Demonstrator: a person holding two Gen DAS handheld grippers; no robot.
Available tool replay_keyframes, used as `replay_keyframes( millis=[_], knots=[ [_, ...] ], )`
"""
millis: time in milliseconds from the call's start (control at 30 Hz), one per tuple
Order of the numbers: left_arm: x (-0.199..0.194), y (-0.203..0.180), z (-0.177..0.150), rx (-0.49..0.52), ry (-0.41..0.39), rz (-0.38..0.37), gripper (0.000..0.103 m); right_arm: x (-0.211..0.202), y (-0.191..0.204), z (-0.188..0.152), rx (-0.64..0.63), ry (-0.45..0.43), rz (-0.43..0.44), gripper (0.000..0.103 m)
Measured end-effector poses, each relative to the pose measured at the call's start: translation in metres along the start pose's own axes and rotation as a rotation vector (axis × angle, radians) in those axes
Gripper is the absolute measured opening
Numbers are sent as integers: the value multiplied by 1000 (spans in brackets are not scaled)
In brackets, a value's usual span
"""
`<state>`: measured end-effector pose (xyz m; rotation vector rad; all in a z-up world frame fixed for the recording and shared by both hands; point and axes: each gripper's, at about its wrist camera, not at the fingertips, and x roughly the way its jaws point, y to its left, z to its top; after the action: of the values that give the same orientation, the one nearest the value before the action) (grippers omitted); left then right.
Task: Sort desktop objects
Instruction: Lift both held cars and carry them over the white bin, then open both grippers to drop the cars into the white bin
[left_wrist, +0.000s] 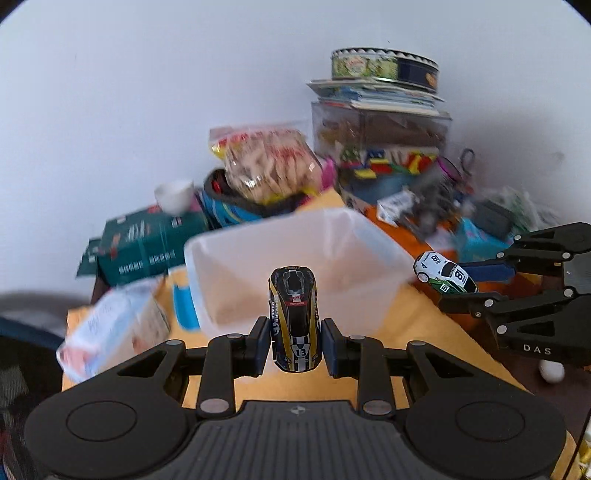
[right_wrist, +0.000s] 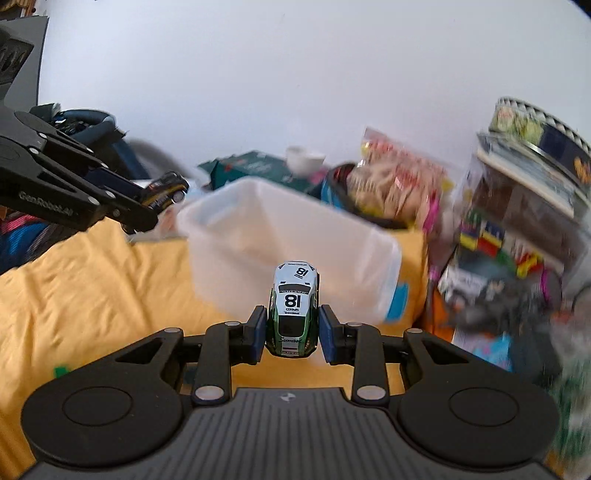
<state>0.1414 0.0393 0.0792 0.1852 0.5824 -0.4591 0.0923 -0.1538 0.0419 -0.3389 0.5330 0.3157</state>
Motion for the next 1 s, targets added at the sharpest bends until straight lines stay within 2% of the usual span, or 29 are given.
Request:
replay_keyframes(
  millis=[200,300,367,433,467,533,633,667,733,767,800,867,933,1000],
  knots=[
    [60,24,33,-25,10,20,33,49,-16,38,40,-9,-25,33],
    [96,31,34,-23,48,32,33,79,-24,42,79,28,-44,33],
    [119,36,29,-36,96,33,32,106,-29,40,99,82,-50,34],
    [129,43,24,-71,140,-2,33,127,-32,34,111,145,-43,35],
    [127,45,23,-89,134,-13,34,131,-33,31,119,163,-41,40],
    [116,48,21,-100,110,-8,49,125,-35,26,133,146,-42,46],
    [87,52,20,-134,56,-25,51,108,-34,23,146,114,-36,47],
    [75,52,18,-139,36,-29,53,100,-35,23,154,95,-27,50],
    [48,47,7,-124,-5,-8,67,78,-34,19,172,53,-6,58],
    [36,43,0,-110,-22,9,77,69,-33,18,178,36,7,62],
    [26,38,-9,-97,-30,32,79,56,-30,12,185,22,26,63],
    [13,28,-31,-89,10,65,79,48,-28,4,202,31,62,75],
    [10,20,-53,-107,73,73,79,38,-20,-12,245,71,103,80],
    [9,12,-80,-137,147,48,79,31,-10,-30,282,102,126,81]
  ],
)
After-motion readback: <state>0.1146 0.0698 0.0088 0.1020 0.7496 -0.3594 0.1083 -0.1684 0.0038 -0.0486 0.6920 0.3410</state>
